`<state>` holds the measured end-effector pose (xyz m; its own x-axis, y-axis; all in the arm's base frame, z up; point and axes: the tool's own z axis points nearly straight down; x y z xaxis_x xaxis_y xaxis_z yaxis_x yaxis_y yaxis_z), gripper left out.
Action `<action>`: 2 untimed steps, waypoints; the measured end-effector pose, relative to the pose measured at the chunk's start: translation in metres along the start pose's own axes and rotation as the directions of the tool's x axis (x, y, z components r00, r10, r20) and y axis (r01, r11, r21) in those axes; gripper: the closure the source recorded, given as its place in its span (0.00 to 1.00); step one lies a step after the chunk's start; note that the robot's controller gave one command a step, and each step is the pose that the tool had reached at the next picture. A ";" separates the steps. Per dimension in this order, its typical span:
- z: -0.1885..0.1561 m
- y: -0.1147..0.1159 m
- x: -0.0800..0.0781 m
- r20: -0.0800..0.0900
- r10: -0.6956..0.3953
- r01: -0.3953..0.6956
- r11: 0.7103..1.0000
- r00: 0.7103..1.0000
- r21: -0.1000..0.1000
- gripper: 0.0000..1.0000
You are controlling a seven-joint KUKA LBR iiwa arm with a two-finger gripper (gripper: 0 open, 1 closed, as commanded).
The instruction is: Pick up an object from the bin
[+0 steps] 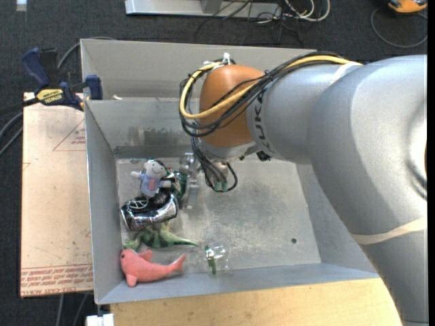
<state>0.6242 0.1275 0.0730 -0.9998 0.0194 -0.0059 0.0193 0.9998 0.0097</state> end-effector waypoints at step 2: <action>-0.003 0.000 0.001 -0.001 -0.001 0.001 1.000 1.000 0.001 1.00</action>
Offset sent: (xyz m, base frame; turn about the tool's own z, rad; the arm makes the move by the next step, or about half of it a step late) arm -0.0002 -0.0001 0.0224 0.0000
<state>0.6235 0.1272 0.0761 -0.9998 0.0186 -0.0044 0.0185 0.9998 0.0089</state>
